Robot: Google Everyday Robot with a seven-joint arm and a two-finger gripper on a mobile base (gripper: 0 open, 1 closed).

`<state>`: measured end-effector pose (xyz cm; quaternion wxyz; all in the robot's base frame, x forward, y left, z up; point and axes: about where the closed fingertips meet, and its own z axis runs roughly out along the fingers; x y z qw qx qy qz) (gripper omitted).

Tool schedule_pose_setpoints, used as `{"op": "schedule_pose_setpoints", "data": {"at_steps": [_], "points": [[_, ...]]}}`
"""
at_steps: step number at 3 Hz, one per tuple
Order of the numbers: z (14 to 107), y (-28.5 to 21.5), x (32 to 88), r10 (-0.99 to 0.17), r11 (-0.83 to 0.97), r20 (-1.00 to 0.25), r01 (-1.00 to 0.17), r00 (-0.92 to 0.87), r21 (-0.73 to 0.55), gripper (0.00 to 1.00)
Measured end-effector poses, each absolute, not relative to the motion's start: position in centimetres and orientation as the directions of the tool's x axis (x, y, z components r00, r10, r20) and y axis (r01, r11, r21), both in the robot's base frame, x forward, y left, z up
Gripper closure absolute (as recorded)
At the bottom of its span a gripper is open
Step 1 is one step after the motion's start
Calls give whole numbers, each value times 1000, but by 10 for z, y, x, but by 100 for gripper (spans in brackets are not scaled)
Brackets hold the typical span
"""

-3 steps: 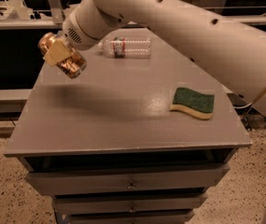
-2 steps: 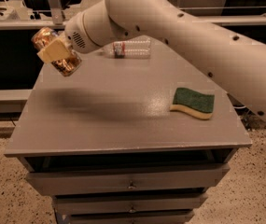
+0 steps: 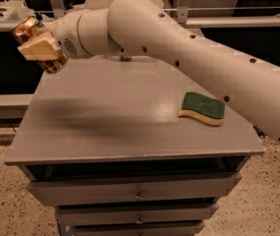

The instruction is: Place orange can upright

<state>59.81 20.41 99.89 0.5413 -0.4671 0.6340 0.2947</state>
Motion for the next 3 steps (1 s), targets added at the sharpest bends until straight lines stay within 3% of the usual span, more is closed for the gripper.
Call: {"op": "schedule_pose_setpoints", "data": {"at_steps": [1, 3], "points": [[999, 204, 598, -273, 391, -962, -911, 19, -128, 100], [984, 213, 599, -161, 366, -986, -925, 47, -104, 100]]}}
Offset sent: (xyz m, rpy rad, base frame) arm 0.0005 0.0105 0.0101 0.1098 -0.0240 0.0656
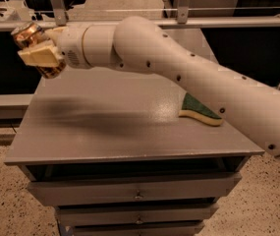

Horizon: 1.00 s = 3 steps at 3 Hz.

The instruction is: Place orange can upright

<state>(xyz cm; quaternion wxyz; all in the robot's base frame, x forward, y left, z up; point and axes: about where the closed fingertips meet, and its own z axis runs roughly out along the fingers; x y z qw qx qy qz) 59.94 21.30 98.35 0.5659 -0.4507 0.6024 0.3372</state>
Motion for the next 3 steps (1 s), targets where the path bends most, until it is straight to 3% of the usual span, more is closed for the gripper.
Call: {"op": "schedule_pose_setpoints", "data": {"at_steps": [3], "points": [[925, 207, 589, -23, 371, -1000, -929, 1, -10, 100]]}}
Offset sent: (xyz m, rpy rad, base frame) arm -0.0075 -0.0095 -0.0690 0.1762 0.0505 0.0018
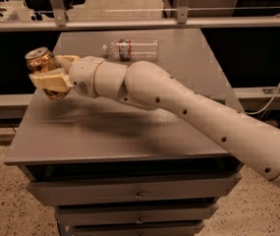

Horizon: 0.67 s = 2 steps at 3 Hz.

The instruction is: Place orange can upright

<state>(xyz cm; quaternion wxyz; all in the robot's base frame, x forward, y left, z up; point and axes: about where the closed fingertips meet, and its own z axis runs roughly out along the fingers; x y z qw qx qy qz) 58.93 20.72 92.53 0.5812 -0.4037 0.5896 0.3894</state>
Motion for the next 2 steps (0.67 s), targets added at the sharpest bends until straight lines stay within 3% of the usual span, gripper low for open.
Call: {"op": "schedule_pose_setpoints", "data": {"at_steps": [2], "points": [[896, 198, 576, -17, 369, -998, -928, -67, 56, 59]]}}
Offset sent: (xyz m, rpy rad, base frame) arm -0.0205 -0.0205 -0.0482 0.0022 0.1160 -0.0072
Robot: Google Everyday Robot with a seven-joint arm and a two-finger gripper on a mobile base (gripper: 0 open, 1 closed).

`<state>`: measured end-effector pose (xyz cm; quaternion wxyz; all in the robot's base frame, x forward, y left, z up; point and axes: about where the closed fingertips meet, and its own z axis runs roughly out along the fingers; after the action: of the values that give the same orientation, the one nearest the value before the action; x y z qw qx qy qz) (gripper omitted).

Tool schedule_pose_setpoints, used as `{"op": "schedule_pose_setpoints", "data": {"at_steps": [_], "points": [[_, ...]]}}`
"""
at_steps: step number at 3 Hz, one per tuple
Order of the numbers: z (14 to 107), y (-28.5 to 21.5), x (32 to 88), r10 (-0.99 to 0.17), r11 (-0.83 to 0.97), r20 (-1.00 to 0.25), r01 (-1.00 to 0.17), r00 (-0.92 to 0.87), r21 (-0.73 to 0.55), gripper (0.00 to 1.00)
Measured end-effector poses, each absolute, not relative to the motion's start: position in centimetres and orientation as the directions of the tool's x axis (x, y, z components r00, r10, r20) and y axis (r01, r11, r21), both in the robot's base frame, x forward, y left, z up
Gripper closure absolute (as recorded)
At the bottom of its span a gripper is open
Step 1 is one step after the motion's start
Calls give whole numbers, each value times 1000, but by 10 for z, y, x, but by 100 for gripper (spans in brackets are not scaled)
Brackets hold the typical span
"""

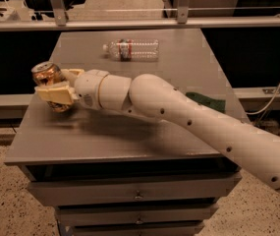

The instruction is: Place orange can upright

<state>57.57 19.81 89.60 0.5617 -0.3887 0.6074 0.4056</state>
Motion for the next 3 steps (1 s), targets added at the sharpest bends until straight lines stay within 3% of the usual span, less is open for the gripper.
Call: {"op": "schedule_pose_setpoints", "data": {"at_steps": [2, 3], "points": [[875, 187, 561, -5, 367, -996, -927, -89, 81, 12], [874, 177, 554, -19, 369, -996, -926, -88, 75, 0]]}}
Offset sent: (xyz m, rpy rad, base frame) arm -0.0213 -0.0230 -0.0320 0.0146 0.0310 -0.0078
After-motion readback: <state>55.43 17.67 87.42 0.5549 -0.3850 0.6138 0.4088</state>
